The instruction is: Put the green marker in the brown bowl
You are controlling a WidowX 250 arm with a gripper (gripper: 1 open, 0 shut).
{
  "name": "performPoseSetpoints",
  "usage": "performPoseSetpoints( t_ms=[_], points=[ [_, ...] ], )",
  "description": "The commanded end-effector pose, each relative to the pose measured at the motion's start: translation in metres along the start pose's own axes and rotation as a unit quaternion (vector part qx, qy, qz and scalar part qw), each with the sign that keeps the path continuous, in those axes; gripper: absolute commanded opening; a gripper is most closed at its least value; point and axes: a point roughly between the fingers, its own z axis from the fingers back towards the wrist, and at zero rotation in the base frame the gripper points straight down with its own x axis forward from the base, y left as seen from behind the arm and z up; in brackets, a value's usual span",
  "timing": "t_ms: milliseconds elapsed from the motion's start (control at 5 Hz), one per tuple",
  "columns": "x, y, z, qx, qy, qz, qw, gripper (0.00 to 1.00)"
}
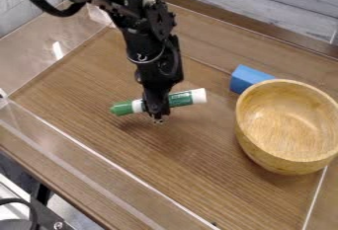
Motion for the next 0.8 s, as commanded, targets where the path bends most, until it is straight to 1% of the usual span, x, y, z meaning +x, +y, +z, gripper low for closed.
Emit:
performPoseSetpoints(
  t_ms=[0,400,600],
  points=[
    [0.0056,0.0070,0.0088,0.022,-0.012,-0.001,0.9997,0.00],
    [0.0064,0.0041,0.0095,0.023,-0.012,0.002,0.9997,0.00],
    [0.0119,0.0040,0.0167,0.026,-0.012,0.000,0.9996,0.00]
  ],
)
